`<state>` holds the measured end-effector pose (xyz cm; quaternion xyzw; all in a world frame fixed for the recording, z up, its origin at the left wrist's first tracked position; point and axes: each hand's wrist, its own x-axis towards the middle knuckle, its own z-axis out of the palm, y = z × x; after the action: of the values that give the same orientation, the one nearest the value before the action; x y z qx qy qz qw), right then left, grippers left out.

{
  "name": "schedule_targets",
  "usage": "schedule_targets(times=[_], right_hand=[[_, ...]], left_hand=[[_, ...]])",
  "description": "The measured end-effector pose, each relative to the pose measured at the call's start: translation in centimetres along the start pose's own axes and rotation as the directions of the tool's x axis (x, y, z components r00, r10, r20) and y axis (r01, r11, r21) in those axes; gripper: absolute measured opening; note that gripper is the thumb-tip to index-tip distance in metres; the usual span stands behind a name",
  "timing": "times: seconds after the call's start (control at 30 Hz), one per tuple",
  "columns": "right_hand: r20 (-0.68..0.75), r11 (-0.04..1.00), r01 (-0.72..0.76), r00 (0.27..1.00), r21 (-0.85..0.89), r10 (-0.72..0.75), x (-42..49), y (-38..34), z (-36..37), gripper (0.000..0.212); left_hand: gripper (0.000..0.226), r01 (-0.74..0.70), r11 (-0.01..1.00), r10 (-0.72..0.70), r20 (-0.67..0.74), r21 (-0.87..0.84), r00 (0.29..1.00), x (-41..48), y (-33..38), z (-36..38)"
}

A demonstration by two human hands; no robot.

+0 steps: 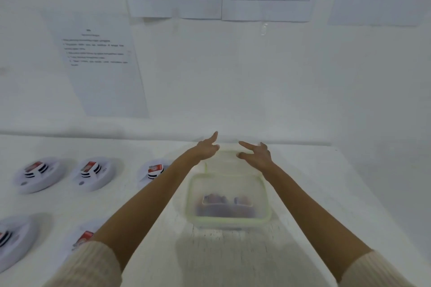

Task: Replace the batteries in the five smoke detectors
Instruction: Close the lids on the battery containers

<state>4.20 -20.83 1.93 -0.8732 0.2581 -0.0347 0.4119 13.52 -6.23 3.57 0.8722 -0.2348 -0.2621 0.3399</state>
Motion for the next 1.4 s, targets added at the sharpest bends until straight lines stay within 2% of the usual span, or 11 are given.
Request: schedule_targets(times=[0.1, 0.2, 0.4, 0.5, 0.73, 0.8, 0.93, 1.07, 1.13, 1.3, 1.4], right_hand=[[-0.006, 0.984, 0.066, 0.998, 0.164, -0.066, 1.0, 0.1, -0.2, 0.049], [-0.072, 0.911, 0.129, 0.991, 0.392, -0.109, 1.6, 0.5, 0.2, 0.041], [-0.252, 0.77, 0.163, 0.968, 0.617, -0.003, 2.0, 1.3, 1.1, 0.041], [-0.25, 0.808, 0.062, 0.962, 0.586, 0.108, 1.9, 2.4, 1.4, 0.044], [-0.297, 0.952, 0.046, 0.954, 0.302, 0.048, 2.5, 4.3, 1.6, 0.048], [-0.283, 0.947, 0.025, 0.956, 0.32, 0.071, 2.7, 4.0, 1.4, 0.046], [-0.243, 0.797, -0.069, 0.934, 0.6, 0.264, 3.4, 4.0, 0.8, 0.043], [-0.109, 0.433, -0.071, 0.92, 0.899, 0.377, 4.4, 4.6, -0.9, 0.045], [-0.153, 0.358, 0.005, 0.91, 0.934, 0.385, 4.1, 4.3, -2.8, 0.044], [-0.394, 0.399, 0.256, 0.863, 0.88, 0.316, 3.1, 2.2, -8.0, 0.037], [-0.569, 0.566, 0.387, 0.802, 0.728, 0.183, 2.6, 0.7, -9.8, 0.034]], left_hand=[[0.057, -0.041, 0.999, 0.041, -0.024, -0.006, 0.999, 1.5, -1.0, -0.5], [0.053, -0.106, 0.99, 0.091, -0.158, -0.091, 0.983, 2.3, -1.8, -0.5], [0.044, -0.18, 0.91, 0.029, -0.373, -0.374, 0.927, 2.9, -2.5, 1.1], [0.046, -0.195, 0.858, -0.014, -0.4, -0.475, 0.916, 3.0, -2.7, 1.2], [0.054, -0.247, 0.818, -0.009, -0.44, -0.52, 0.898, 2.7, -3.3, 1.2], [0.053, -0.246, 0.797, -0.03, -0.443, -0.552, 0.896, 2.9, -3.5, 1.0], [0.054, -0.266, 0.744, -0.078, -0.476, -0.612, 0.876, 3.1, -3.8, 0.3], [0.052, -0.261, 0.724, -0.108, -0.479, -0.638, 0.871, 2.7, -3.8, -0.7], [0.052, -0.251, 0.725, -0.113, -0.47, -0.642, 0.875, 2.5, -3.9, -0.7], [0.051, -0.196, 0.725, -0.138, -0.418, -0.66, 0.898, 2.5, -4.1, 0.3], [0.053, -0.163, 0.759, -0.127, -0.389, -0.63, 0.912, 2.6, -4.1, 1.3]])
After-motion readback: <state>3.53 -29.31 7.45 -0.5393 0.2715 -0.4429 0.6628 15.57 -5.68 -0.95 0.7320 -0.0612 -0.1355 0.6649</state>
